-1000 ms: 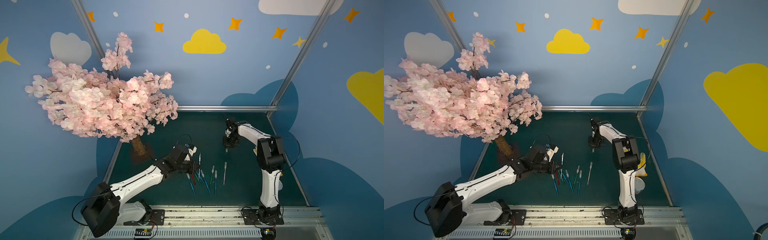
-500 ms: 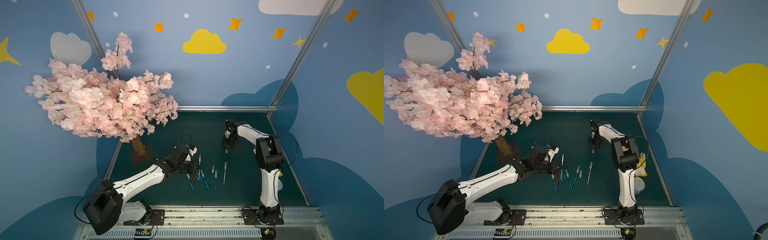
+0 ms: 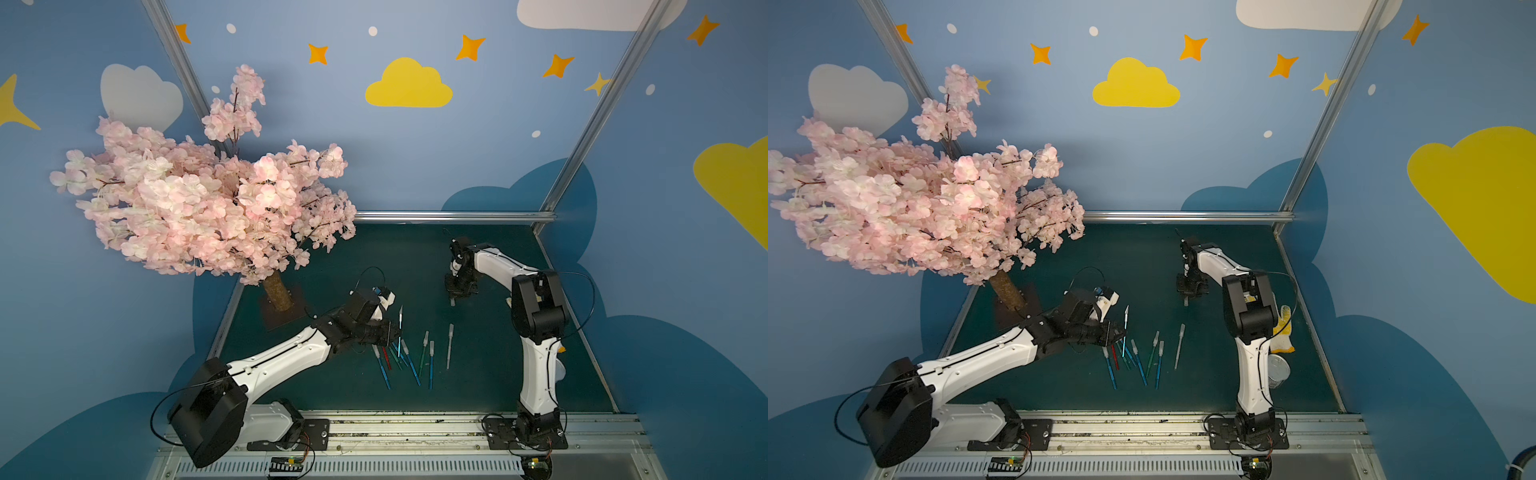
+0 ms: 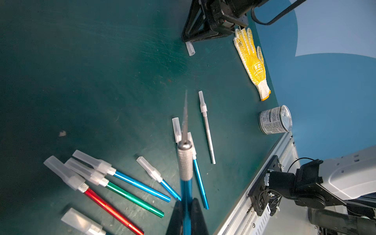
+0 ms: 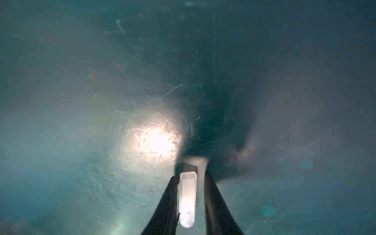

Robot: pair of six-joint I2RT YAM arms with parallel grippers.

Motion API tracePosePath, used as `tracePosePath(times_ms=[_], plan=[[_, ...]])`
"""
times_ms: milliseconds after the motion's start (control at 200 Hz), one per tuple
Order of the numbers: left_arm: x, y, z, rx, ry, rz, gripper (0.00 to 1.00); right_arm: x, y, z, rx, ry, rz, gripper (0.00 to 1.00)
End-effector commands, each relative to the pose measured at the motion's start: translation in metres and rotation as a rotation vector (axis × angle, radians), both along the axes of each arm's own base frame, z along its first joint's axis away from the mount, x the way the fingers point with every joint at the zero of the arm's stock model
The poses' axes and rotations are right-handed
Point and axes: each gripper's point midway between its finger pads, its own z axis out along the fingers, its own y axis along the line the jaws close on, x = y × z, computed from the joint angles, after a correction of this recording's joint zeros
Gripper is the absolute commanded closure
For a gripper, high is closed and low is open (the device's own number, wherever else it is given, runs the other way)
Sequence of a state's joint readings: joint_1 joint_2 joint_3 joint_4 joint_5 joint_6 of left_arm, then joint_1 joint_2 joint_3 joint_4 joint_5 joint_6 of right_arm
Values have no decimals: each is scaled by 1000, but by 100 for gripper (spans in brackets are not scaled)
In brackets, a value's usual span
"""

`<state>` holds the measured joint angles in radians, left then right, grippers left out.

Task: Remove protective caps from carving knives
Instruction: Place the protective sleeve at the center of the board.

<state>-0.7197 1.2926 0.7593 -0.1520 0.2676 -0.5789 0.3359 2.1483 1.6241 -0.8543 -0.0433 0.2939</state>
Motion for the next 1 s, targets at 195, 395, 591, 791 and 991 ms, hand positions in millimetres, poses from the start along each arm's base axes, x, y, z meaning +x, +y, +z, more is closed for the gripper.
tracePosePath(times_ms=[195,395,591,791,991], plan=[[6,7,10,18,-21,7,94,0,-3,37,-60,-113,10,72],[12,14,9,30,-17,34,94,-9,6,61,-74,-189,24,73],[18,18,15,41,-20,38,94,-19,17,81,-41,-217,19,76],[21,21,20,40,-19,41,94,-27,16,93,-56,-240,7,78],[21,21,22,32,-18,42,94,-32,14,97,-50,-246,2,78]])
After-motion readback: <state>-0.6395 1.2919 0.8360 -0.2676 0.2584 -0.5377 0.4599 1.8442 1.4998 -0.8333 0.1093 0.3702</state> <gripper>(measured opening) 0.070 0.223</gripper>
